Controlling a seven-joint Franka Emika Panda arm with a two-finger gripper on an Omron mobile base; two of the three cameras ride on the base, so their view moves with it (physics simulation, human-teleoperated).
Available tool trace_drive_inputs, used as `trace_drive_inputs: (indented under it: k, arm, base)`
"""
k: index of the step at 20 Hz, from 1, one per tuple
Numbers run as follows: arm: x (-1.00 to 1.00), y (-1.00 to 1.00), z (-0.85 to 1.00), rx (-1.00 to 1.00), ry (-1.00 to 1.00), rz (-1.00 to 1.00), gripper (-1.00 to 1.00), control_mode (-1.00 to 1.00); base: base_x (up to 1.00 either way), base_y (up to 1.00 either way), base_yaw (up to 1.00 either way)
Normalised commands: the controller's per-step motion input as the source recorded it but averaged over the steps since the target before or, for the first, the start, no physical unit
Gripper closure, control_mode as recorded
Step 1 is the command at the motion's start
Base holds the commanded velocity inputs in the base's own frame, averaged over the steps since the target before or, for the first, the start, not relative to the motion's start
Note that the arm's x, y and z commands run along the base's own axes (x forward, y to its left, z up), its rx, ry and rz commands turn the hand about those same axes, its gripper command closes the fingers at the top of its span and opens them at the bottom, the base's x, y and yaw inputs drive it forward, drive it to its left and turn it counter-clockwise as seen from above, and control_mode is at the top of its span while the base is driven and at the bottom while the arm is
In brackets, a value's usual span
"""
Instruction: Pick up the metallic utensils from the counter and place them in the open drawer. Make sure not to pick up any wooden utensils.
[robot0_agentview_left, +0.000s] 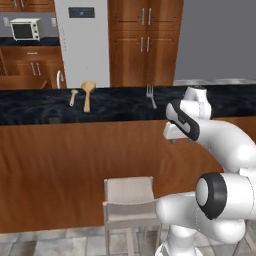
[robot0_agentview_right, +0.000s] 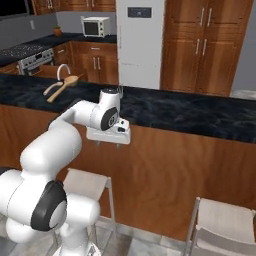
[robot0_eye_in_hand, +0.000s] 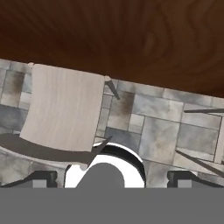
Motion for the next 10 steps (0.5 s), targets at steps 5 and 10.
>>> trace_drive_inputs:
  k: [5,10]
  arm:
    - [0.0,0.0,0.0,0.0,0.0,0.0,-1.0,1.0]
    - [0.0,0.0,0.0,0.0,0.0,0.0,-1.0,1.0]
  base:
    - [0.48,0.42,-0.16]
    - [0.5,0.29,-0.13]
